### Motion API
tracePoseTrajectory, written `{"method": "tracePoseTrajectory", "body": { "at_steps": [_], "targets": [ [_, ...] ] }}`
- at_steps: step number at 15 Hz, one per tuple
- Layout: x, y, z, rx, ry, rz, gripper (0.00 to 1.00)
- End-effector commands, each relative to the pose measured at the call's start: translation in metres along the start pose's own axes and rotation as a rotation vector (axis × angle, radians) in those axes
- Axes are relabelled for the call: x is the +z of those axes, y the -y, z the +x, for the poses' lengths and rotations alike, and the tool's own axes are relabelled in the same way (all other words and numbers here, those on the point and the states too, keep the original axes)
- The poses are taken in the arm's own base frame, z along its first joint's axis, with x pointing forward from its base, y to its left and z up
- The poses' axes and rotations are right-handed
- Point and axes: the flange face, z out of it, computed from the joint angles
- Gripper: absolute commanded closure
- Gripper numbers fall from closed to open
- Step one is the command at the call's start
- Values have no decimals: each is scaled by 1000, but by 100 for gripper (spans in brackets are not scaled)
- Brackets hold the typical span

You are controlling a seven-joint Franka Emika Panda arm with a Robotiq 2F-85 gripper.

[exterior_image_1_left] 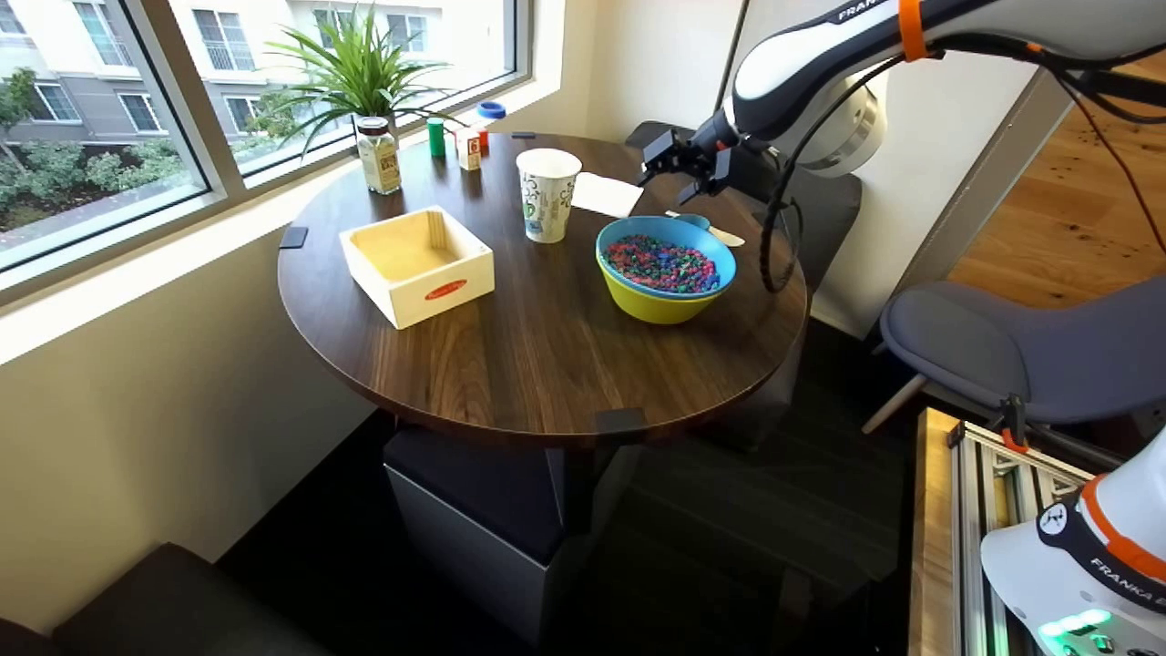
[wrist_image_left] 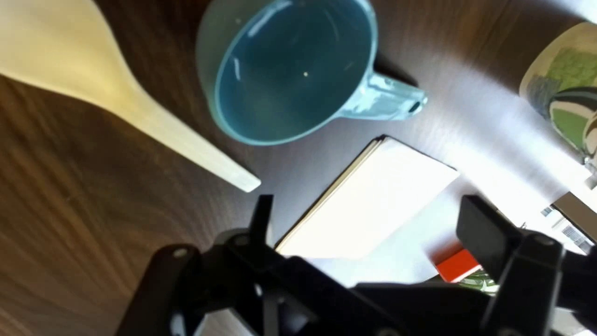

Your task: Put some cereal in the blue measuring spoon then place the cereal back in the blue bowl using the measuring spoon

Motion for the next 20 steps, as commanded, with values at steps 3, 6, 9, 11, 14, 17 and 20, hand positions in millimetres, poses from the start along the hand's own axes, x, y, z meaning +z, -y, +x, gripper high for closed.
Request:
{"method": "tracePoseTrajectory", "body": {
  "at_steps": [3,6,9,11,14,17,20],
  "targets": [
    [-14,-1,10,-50,36,-57,0],
    [-26,9,13,-69,48,-76,0],
    [-40,24,15,-86,62,-91,0],
    [-49,33,14,-89,81,-111,0],
    [-65,45,11,-96,102,-165,0],
    [-81,52,8,-106,111,-258,0],
    [-94,61,2,-100,131,-330,0]
  ]
}}
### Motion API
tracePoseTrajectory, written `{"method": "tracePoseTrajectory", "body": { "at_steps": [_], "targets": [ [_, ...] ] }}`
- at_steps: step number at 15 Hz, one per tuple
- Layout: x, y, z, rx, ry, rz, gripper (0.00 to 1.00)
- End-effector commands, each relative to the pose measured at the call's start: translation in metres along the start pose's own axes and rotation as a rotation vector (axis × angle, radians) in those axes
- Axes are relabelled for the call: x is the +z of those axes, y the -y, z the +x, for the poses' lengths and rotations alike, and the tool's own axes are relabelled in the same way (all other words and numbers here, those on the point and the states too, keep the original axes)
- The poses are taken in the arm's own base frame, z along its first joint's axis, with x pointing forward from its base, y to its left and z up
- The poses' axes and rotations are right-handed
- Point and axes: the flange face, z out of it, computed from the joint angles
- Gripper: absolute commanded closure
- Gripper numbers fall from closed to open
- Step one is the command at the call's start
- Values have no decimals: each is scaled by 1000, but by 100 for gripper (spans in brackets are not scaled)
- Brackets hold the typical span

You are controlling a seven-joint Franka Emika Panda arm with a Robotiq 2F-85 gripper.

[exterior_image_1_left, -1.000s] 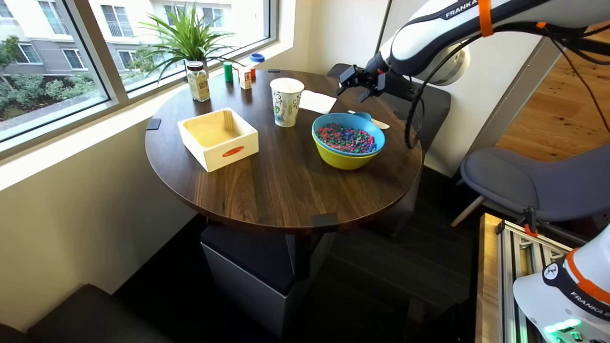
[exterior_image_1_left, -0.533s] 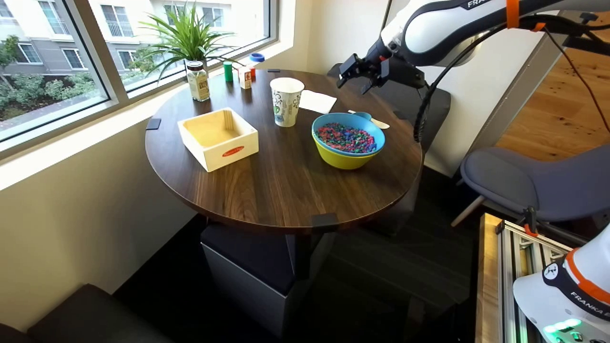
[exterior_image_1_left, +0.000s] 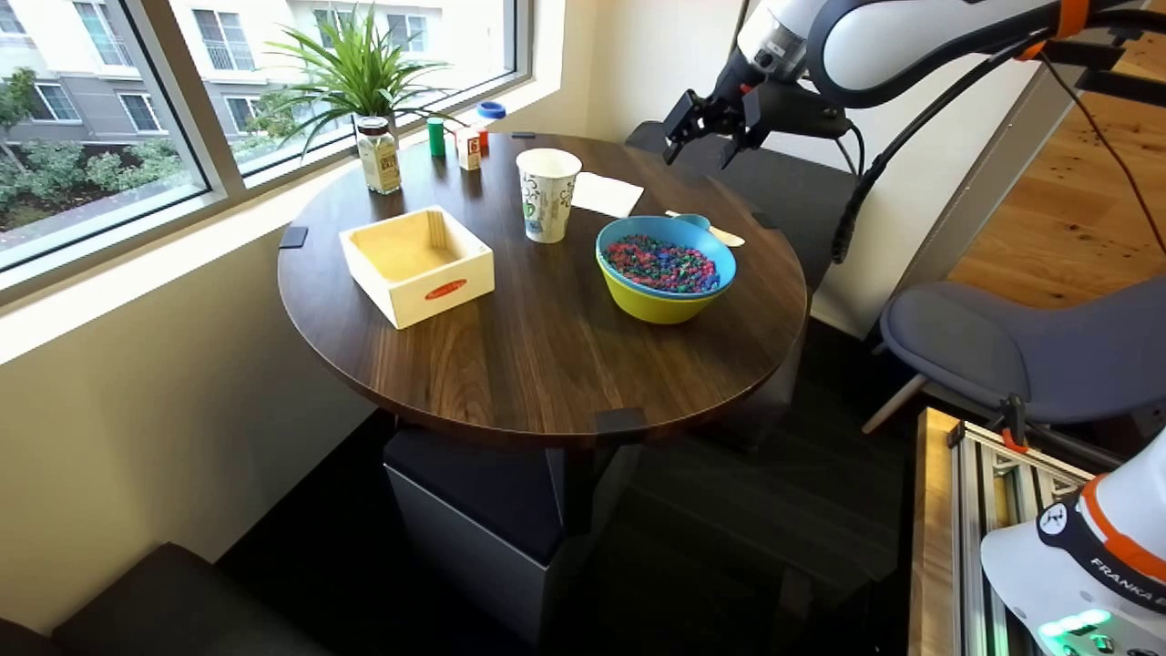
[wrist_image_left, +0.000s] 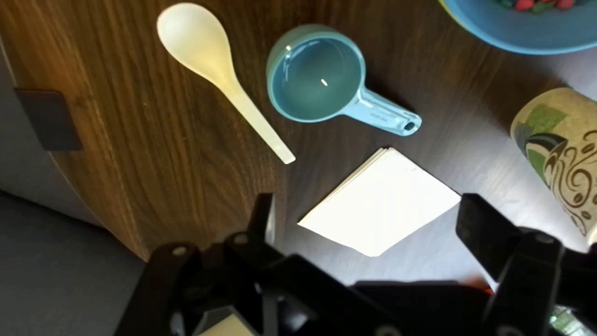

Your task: Put some cereal in the blue measuring spoon then place the cereal back in the blue bowl using the measuring spoon

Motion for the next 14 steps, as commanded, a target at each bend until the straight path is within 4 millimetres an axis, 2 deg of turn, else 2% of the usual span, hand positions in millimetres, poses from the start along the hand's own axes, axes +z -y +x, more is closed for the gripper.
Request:
{"method": "tracePoseTrajectory", "body": {
  "at_steps": [1,4,5,14],
  "targets": [
    [-19,6,-9,18,28,-79,0],
    [-27,11,-16,28,44,-98,0],
    [-22,11,-10,13,38,-68,0],
    [-23,10,-10,15,38,-70,0]
  ]
}}
